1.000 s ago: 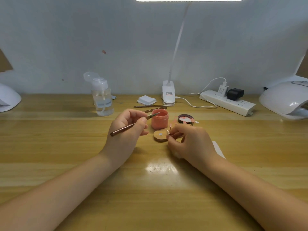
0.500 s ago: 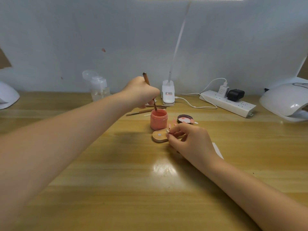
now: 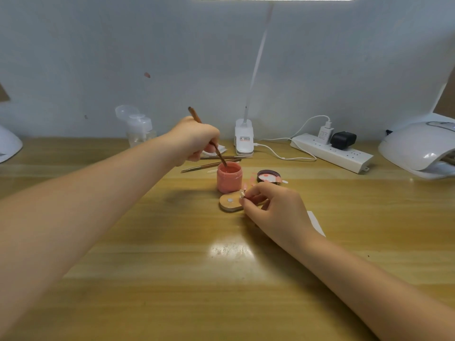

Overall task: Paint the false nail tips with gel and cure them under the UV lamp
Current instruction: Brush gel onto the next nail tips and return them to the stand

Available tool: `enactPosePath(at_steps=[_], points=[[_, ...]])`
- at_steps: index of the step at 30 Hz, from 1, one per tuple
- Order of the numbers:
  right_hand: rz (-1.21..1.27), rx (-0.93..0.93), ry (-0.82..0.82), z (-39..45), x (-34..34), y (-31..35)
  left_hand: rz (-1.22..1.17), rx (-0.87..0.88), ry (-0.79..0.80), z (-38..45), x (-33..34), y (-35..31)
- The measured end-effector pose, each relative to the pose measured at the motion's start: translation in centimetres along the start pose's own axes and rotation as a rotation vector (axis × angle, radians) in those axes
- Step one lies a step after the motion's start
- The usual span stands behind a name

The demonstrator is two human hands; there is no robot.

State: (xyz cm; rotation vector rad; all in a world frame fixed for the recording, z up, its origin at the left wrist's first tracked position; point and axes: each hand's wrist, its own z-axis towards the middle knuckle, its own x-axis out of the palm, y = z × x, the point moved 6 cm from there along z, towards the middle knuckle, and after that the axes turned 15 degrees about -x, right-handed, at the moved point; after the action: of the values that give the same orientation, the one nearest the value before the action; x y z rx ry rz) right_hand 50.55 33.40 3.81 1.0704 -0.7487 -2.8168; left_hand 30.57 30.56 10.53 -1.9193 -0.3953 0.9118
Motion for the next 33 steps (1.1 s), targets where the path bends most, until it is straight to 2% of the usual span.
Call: enactPosePath(at_steps=[4, 8, 16, 20, 22, 29, 33], points=[[-0.004, -0.001, 0.012, -0.1, 0.0, 0.1, -0.149, -0.072, 0.035, 0.3, -1.5, 1.3], [-0.004, -0.015, 0.009, 0.0, -0.1, 0.4, -0.361, -0.096, 0.176, -0.1, -2.2, 2.5], [0.005, -0.059, -0.002, 0.0, -0.4, 0.8, -0.772, -0.024, 0.484, -2.9, -2.9, 4.5], [0.028, -0.059, -0.008, 0.0, -0.6, 0.8, -0.861, 0.023, 0.598, -4.2, -2.8, 5.1], [0.048, -0.058, -0.013, 0.0, -0.6, 0.9, -0.819, 0.079, 0.568, -4.8, -2.7, 5.4], [0.076, -0.036, -0.056, 0.0, -1.0, 0.7, -0.323, 0.525, 0.157, -8.6, -1.1, 8.1], [0.076, -0.03, -0.058, 0.0, -1.0, 0.6, -0.222, 0.645, 0.095, -10.5, -0.7, 8.5]])
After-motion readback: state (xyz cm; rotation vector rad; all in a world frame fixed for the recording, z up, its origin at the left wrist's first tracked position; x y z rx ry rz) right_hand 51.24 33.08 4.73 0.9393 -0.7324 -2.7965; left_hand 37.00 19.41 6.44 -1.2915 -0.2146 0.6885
